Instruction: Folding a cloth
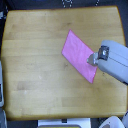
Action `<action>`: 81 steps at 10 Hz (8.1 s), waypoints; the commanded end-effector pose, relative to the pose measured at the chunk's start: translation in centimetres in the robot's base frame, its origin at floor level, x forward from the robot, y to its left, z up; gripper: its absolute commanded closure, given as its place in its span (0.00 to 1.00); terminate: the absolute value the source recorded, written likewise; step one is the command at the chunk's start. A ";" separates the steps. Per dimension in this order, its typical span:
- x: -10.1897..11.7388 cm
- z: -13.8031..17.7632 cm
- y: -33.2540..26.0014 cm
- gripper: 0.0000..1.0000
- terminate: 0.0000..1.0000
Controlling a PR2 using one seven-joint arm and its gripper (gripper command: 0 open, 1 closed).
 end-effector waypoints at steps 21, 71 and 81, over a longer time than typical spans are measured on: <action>-0.4 -7.8 -2.3 1.00 0.00; 16.0 -5.1 28.5 0.00 0.00; 16.9 1.9 29.9 0.00 0.00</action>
